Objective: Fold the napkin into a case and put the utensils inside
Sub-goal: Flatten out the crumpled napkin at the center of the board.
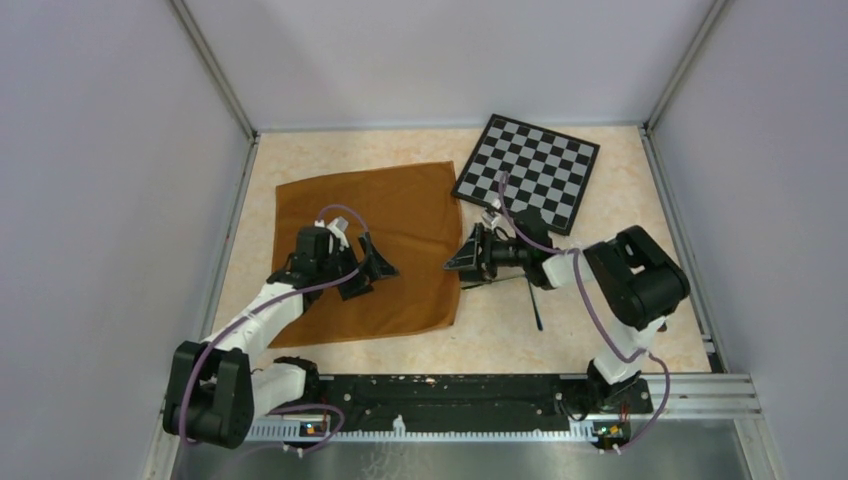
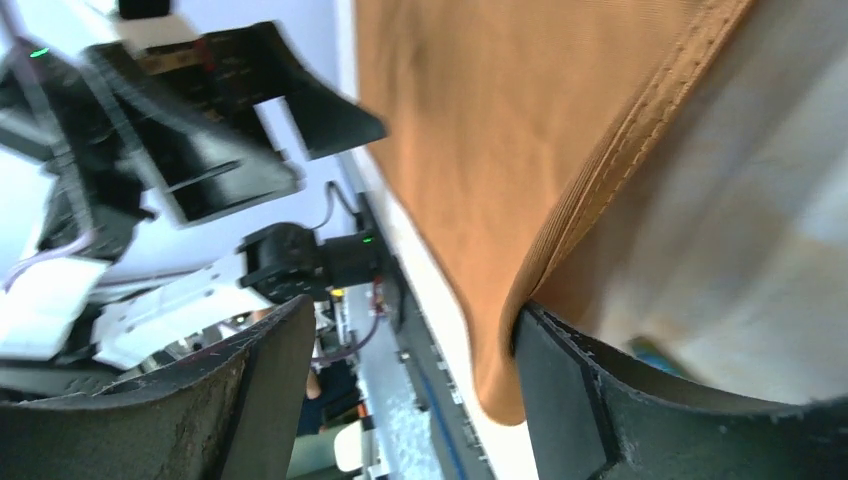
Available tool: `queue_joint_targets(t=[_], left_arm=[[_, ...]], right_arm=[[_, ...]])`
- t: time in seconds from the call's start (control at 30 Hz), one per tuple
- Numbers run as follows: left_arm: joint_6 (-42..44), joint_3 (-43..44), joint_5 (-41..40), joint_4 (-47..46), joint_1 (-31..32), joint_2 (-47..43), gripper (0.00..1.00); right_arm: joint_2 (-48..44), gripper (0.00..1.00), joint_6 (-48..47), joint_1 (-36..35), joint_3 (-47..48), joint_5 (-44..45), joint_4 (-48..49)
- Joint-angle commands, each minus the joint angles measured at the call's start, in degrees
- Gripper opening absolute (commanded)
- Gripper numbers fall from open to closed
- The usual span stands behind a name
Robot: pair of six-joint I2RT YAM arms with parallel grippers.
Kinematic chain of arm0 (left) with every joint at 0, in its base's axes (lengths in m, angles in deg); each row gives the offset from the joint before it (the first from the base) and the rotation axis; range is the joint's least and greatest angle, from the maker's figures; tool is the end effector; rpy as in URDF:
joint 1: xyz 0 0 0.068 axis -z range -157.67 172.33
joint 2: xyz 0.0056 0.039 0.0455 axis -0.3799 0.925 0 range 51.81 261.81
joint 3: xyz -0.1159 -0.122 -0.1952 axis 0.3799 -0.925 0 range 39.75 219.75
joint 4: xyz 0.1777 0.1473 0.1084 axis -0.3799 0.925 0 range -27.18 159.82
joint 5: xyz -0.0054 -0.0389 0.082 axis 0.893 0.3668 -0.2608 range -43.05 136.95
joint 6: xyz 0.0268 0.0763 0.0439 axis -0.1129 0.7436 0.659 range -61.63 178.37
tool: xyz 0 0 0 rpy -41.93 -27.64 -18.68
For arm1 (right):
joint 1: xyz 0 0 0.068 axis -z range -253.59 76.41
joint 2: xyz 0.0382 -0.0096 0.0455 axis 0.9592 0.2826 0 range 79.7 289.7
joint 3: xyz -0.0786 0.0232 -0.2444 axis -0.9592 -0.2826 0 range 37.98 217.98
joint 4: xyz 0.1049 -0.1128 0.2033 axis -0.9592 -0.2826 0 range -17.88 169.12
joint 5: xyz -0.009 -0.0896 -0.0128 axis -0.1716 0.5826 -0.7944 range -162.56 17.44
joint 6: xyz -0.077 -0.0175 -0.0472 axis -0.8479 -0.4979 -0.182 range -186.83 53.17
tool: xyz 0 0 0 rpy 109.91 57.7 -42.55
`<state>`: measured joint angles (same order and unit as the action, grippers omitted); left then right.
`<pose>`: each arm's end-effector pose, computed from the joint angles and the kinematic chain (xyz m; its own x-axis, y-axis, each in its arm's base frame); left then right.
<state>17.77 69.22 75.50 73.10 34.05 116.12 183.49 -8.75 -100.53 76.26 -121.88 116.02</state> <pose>0.2323 -0.0886 0.1466 -0.8578 -0.4058 -0.3153 -0.0653 0.6947 -0.7164 0.2791 0.2120 0.1016 -0.9801 0.1225 -0.1559 -0.1076 0.3318 0.9372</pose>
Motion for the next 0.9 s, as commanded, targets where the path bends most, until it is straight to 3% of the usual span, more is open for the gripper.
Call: queue_joint_targets(t=[0.0, 0.13, 0.2, 0.27, 0.33, 0.43, 0.57, 0.77, 0.87], left_arm=[[0.5, 2.6, -0.7, -1.8, 0.1, 1.1, 0.99], [1.4, 4.4, -0.6, 0.1, 0.1, 0.9, 0.99], [2.2, 5.3, -1.0, 1.6, 0.1, 0.3, 0.99], [2.9, 6.2, -1.9, 2.6, 0.1, -0.4, 0.99], [3.7, 6.9, -3.2, 3.6, 0.1, -0.8, 0.99], [5.5, 9.1, -4.1, 6.3, 0.0, 0.0, 0.99], [7.6, 12.8, -5.1, 10.6, 0.0, 0.5, 0.99], [11.3, 14.9, -10.7, 18.4, 0.0, -4.2, 0.99], [12.6, 14.2, -12.8, 17.4, 0.0, -5.6, 0.99]], right_arm=[[-12.1, 0.70, 7.2, -1.2, -1.6, -2.4, 9.0], [-22.9, 0.70, 7.6, -0.9, -5.6, -2.0, 1.5], [-30.7, 0.70, 2.6, 0.0, -6.3, 0.6, -10.4], [-38.3, 0.72, -5.7, 1.1, -4.8, 9.0, -25.7], [-41.7, 0.75, -18.3, 0.6, 0.2, 23.6, -48.5], [-39.0, 0.73, -26.9, 0.1, 4.9, 32.9, -60.0], [-33.3, 0.70, -23.4, -3.3, 2.8, 25.2, -56.4], [-28.4, 0.70, -13.8, -8.4, 0.6, 31.2, -51.3], [-26.3, 0.64, -15.2, -8.5, 0.5, 32.5, -48.4]])
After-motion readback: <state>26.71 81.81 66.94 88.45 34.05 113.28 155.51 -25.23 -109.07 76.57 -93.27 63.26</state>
